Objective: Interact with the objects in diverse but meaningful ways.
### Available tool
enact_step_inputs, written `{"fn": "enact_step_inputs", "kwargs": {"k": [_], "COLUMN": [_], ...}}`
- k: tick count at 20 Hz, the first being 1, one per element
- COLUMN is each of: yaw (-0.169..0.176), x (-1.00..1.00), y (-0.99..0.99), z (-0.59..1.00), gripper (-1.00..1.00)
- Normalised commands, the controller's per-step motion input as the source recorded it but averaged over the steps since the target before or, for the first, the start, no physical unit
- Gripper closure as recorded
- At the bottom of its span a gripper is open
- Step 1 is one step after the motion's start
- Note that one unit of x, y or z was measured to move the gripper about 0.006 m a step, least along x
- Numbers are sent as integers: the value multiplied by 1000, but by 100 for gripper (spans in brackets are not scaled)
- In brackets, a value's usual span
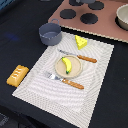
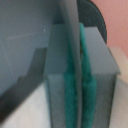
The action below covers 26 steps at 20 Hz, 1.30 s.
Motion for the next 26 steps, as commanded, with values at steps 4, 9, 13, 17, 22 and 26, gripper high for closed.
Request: {"fn": "enact_step_inputs", "kwargs": {"k": [4, 9, 13, 17, 22, 26], "yaw": [11, 16, 7, 1, 0, 0], "x": [-813, -846, -891, -676, -413, -231], "y": [-271, -138, -121, -224, -328, -294], "z": [-89, 0, -4, -76, -211, -247], "gripper": [100, 100, 100, 100, 100, 100]}}
